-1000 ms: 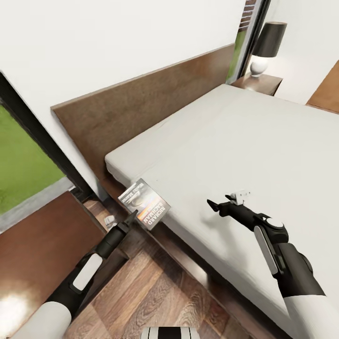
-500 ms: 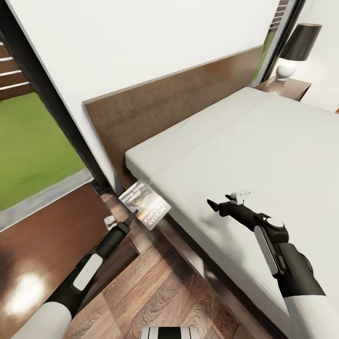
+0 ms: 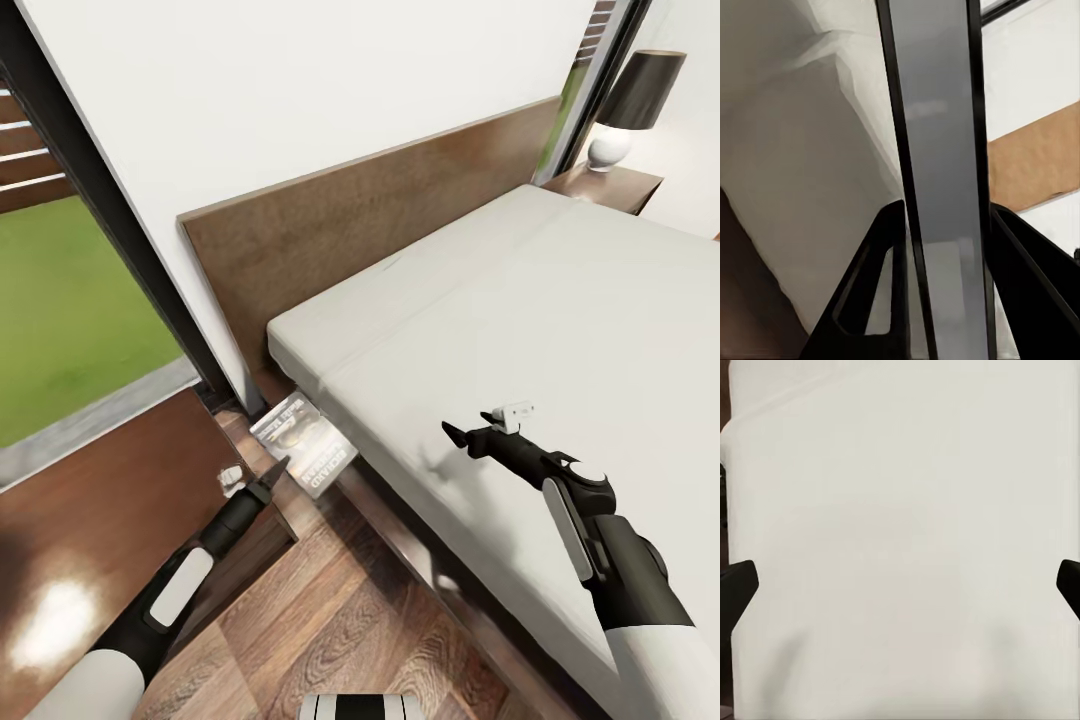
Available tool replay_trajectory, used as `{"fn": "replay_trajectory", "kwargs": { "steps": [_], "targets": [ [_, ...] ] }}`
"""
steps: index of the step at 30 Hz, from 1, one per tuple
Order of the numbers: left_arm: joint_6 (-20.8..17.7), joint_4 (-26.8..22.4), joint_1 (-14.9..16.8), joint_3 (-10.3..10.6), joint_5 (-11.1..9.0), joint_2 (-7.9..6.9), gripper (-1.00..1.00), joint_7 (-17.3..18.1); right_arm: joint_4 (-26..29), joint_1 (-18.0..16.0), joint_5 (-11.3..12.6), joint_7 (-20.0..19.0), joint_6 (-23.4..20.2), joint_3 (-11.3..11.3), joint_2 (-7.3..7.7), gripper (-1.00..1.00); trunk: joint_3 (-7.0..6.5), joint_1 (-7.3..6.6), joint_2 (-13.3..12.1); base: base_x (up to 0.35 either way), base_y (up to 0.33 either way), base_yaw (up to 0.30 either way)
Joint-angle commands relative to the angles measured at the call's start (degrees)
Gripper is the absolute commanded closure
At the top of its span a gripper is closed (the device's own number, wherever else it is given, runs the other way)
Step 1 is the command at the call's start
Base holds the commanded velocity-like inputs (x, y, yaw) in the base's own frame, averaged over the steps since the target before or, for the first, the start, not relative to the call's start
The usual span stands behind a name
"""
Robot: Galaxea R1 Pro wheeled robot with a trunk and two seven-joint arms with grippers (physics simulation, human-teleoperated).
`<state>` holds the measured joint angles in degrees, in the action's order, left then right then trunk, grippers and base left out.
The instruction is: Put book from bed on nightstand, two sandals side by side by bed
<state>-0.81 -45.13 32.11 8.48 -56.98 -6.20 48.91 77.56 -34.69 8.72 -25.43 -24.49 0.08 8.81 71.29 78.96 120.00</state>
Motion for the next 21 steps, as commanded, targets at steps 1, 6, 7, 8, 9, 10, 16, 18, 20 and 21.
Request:
{"fn": "replay_trajectory", "kwargs": {
  "steps": [1,6,7,8,9,10,16,18,20,21],
  "targets": [
    [0.2,0.3,-0.2,0.3,-0.2,-0.27,1.0,-0.1,0.1,0.0,0.6,0.1,-0.5,0.0,0.02,-1.0,0.03,-0.01,0.0,0.0,0.0,0.0],
    [0.1,0.2,-1.2,0.3,-1.1,-1.08,1.0,0.5,0.3,0.0,0.7,0.1,-1.1,0.6,-0.01,-1.0,0.03,-0.01,0.0,0.0,0.0,0.0],
    [0.1,0.2,-1.2,0.3,-1.1,-1.12,1.0,0.5,0.3,0.0,0.8,0.1,-1.1,0.7,-0.02,-1.0,0.03,-0.01,0.0,0.0,0.0,0.0],
    [0.0,0.2,-1.3,0.3,-1.2,-1.16,1.0,0.5,0.4,0.0,0.8,0.1,-1.1,0.8,-0.07,-1.0,0.03,-0.01,0.0,0.0,0.0,0.0],
    [0.0,0.2,-1.3,0.3,-1.2,-1.17,1.0,0.5,0.4,0.0,0.8,0.1,-1.1,0.9,-0.08,-1.0,0.03,-0.01,0.0,0.0,0.0,0.0],
    [0.0,0.2,-1.3,0.3,-1.2,-1.17,1.0,0.5,0.4,0.0,0.8,0.1,-1.1,0.9,-0.09,-1.0,0.03,-0.01,0.0,0.0,0.0,0.0],
    [0.0,0.1,-1.3,0.2,-1.2,-1.18,1.0,0.5,0.5,0.0,0.8,0.1,-0.9,1.0,-0.11,-1.0,0.03,-0.01,0.0,0.0,0.0,0.0],
    [0.0,0.1,-1.3,0.2,-1.2,-1.18,1.0,0.5,0.5,0.0,0.8,0.1,-0.9,1.0,-0.11,-1.0,0.03,-0.01,0.0,0.0,0.0,0.0],
    [0.0,0.1,-1.3,0.0,-1.2,-1.18,1.0,0.5,0.5,0.0,0.8,0.1,-0.9,1.0,-0.11,-1.0,0.03,-0.01,0.0,0.0,0.0,0.0],
    [0.1,0.1,-1.3,-0.1,-1.2,-1.18,1.0,0.5,0.5,0.0,0.8,0.1,-0.9,1.0,-0.11,-1.0,0.03,-0.01,0.0,0.0,0.0,0.0]
  ]
}}
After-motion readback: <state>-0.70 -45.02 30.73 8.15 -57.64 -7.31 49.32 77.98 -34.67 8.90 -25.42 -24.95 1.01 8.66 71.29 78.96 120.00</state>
